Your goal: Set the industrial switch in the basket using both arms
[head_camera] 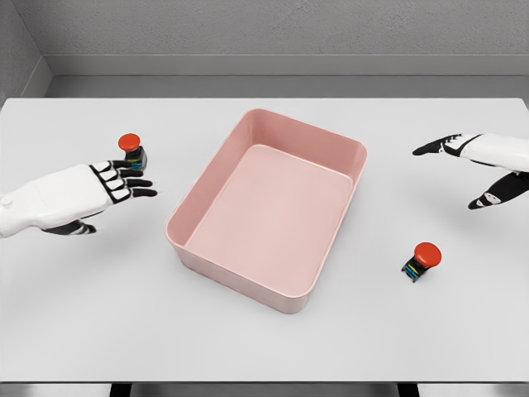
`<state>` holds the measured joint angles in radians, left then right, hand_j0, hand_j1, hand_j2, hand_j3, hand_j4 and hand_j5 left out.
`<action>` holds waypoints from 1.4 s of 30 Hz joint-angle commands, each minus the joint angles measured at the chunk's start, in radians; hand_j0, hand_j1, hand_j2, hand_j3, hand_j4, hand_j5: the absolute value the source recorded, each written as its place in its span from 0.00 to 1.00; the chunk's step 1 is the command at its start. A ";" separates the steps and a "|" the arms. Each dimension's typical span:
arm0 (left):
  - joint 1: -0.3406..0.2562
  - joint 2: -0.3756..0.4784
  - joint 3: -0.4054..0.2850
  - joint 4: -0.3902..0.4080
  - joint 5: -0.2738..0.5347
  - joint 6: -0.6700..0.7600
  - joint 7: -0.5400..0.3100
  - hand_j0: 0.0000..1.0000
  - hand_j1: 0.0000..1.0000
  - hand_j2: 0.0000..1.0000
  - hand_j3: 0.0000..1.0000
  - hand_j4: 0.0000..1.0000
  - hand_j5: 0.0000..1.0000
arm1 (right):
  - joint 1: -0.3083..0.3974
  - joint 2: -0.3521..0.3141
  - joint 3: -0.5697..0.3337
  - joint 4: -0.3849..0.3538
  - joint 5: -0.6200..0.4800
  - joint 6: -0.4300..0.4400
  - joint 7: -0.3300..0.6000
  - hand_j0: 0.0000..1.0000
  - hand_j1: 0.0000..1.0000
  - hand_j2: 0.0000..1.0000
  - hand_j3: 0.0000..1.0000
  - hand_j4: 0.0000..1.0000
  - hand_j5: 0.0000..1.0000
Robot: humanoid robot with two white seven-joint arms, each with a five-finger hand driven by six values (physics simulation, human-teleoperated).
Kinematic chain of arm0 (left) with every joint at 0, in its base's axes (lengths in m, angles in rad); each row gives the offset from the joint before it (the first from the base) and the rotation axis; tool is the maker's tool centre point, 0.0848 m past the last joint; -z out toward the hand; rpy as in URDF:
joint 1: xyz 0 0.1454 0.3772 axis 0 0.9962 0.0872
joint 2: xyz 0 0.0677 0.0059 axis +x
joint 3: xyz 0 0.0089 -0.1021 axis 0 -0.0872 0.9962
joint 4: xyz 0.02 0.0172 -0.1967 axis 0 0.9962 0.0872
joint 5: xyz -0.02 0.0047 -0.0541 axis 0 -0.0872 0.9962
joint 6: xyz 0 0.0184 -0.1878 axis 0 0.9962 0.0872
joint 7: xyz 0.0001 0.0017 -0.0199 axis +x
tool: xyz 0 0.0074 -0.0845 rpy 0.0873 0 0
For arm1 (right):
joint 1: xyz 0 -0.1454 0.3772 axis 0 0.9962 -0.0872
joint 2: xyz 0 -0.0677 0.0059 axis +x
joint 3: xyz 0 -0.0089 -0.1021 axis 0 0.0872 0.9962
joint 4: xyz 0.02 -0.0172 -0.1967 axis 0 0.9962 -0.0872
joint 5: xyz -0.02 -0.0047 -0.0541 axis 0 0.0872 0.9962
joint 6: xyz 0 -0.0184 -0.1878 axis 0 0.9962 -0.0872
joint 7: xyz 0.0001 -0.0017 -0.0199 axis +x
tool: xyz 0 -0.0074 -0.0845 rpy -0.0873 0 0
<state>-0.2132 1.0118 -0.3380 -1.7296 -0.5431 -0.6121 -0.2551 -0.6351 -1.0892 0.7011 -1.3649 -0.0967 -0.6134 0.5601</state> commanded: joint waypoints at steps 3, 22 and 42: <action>0.000 0.011 -0.006 0.004 -0.014 0.001 0.001 1.00 1.00 1.00 1.00 1.00 1.00 | 0.003 -0.005 0.001 0.000 -0.008 0.003 -0.002 1.00 1.00 1.00 1.00 1.00 1.00; -0.377 -0.200 -0.268 0.315 -0.146 0.001 -0.007 1.00 1.00 1.00 1.00 1.00 1.00 | 0.080 -0.070 0.021 -0.077 -0.008 0.003 -0.016 1.00 1.00 1.00 1.00 1.00 1.00; -0.548 -0.344 -0.369 0.677 -0.136 0.001 0.002 1.00 1.00 1.00 1.00 1.00 1.00 | 0.184 -0.143 0.015 -0.263 -0.009 0.003 -0.080 1.00 1.00 1.00 1.00 1.00 1.00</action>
<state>-0.7639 0.6679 -0.7117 -1.0649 -0.6887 -0.6122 -0.2541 -0.4388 -1.2457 0.7159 -1.6209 -0.0985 -0.6132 0.4819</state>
